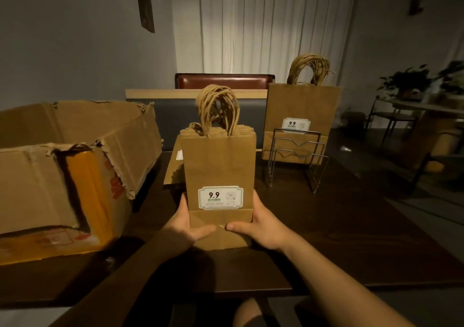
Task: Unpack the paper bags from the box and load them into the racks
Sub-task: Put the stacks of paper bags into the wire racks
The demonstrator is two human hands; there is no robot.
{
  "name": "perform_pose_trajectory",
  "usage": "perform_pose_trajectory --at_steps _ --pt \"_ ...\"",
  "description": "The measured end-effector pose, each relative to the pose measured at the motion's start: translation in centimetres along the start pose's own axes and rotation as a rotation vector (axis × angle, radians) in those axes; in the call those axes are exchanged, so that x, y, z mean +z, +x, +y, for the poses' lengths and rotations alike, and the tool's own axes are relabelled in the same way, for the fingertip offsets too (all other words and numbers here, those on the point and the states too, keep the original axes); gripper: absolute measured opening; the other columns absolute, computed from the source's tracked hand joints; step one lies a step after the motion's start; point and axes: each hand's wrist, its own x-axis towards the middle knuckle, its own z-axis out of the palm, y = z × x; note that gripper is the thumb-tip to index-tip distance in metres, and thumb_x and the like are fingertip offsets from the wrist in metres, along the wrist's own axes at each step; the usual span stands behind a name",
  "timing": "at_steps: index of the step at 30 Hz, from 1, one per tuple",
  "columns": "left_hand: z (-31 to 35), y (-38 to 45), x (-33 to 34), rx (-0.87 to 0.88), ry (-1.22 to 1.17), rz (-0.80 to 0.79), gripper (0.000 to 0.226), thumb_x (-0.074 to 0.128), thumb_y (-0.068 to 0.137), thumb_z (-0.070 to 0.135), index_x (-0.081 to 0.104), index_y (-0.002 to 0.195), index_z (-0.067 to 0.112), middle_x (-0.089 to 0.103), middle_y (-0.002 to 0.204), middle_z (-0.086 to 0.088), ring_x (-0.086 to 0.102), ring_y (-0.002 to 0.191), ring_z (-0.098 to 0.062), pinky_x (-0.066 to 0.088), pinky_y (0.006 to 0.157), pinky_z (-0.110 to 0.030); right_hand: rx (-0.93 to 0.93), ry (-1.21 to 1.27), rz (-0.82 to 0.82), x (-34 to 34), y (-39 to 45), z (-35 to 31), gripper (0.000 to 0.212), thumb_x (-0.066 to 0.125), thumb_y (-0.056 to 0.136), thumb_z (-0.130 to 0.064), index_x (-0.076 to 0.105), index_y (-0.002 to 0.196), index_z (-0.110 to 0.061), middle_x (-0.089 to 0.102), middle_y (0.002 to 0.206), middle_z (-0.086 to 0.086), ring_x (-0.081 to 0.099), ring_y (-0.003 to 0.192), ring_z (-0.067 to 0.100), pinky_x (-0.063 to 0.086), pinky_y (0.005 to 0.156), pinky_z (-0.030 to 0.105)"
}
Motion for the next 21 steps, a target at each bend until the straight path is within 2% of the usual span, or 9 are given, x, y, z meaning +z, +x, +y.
perform_pose_trajectory --at_steps 3,6,7,10,12,13,16,17,21 --pt "2.2 1.4 0.3 0.036 -0.032 -0.023 0.092 0.086 0.074 0.022 0.024 0.137 0.050 0.061 0.132 0.014 0.059 0.121 -0.005 0.044 0.110 -0.041 -0.013 -0.006 0.068 -1.8 0.4 -1.2 0.082 0.082 0.079 -0.010 0.031 0.127 -0.054 0.061 0.128 -0.015 0.059 0.119 0.000 0.048 0.106 0.032" --pt "6.4 4.1 1.2 0.080 0.004 -0.037 0.093 0.083 0.078 0.014 0.020 0.138 0.045 0.055 0.121 0.029 0.055 0.109 0.014 0.046 0.099 -0.018 -0.010 -0.037 0.073 -6.2 0.9 -3.8 0.079 0.082 0.079 -0.013 0.032 0.126 -0.052 0.059 0.128 -0.016 0.059 0.119 0.000 0.049 0.104 0.030" --pt "7.9 5.3 1.6 0.124 0.036 -0.035 0.094 0.083 0.078 0.013 0.019 0.139 0.044 0.052 0.120 0.032 0.053 0.109 0.016 0.043 0.098 -0.015 -0.009 -0.061 0.059 -8.0 1.1 -4.8 0.079 0.081 0.080 -0.015 0.030 0.130 -0.049 0.058 0.129 -0.016 0.059 0.119 0.002 0.049 0.102 0.028" --pt "12.4 9.8 3.2 0.214 0.117 -0.014 0.095 0.086 0.074 0.020 0.023 0.144 0.034 0.052 0.126 0.020 0.051 0.118 -0.001 0.039 0.102 -0.024 0.021 -0.140 0.026 -14.1 1.8 -7.8 0.076 0.071 0.087 -0.012 0.021 0.137 -0.040 0.053 0.123 -0.021 0.056 0.109 -0.005 0.048 0.093 0.017" --pt "15.5 13.4 4.5 0.249 0.158 -0.025 0.097 0.085 0.075 0.026 0.022 0.149 0.026 0.051 0.130 0.015 0.046 0.120 -0.004 0.036 0.100 -0.025 0.021 -0.172 0.076 -18.3 2.9 -9.1 0.075 0.069 0.088 -0.009 0.023 0.140 -0.038 0.052 0.116 -0.025 0.055 0.099 -0.013 0.048 0.085 0.010" --pt "16.8 15.1 4.9 0.263 0.174 -0.037 0.096 0.083 0.078 0.027 0.020 0.150 0.025 0.050 0.133 0.014 0.044 0.120 -0.004 0.035 0.100 -0.025 0.017 -0.174 0.110 -20.0 3.5 -9.5 0.077 0.070 0.088 -0.010 0.025 0.144 -0.037 0.053 0.114 -0.026 0.055 0.099 -0.012 0.049 0.084 0.011" --pt "20.3 20.1 6.3 0.305 0.207 -0.135 0.087 0.073 0.088 0.028 0.015 0.154 0.026 0.045 0.148 0.009 0.040 0.126 -0.005 0.031 0.101 -0.025 -0.001 -0.139 0.217 -24.7 6.0 -9.0 0.081 0.073 0.085 -0.011 0.029 0.146 -0.040 0.057 0.122 -0.021 0.057 0.114 0.006 0.053 0.095 0.035" --pt "20.9 22.0 6.9 0.320 0.224 -0.160 0.083 0.069 0.092 0.027 0.016 0.155 0.026 0.044 0.150 0.007 0.040 0.129 -0.006 0.031 0.102 -0.025 -0.013 -0.126 0.245 -26.1 7.0 -8.4 0.080 0.073 0.085 -0.011 0.030 0.145 -0.041 0.058 0.124 -0.019 0.057 0.118 0.009 0.052 0.098 0.040" --pt "20.7 27.6 9.2 0.336 0.327 -0.148 0.059 0.064 0.095 0.029 0.038 0.148 0.025 0.050 0.145 0.004 0.047 0.134 -0.016 0.035 0.099 -0.025 -0.035 -0.168 0.352 -29.4 10.2 -5.2 0.072 0.070 0.087 -0.006 0.035 0.143 -0.034 0.060 0.123 -0.016 0.058 0.119 0.009 0.050 0.103 0.041"
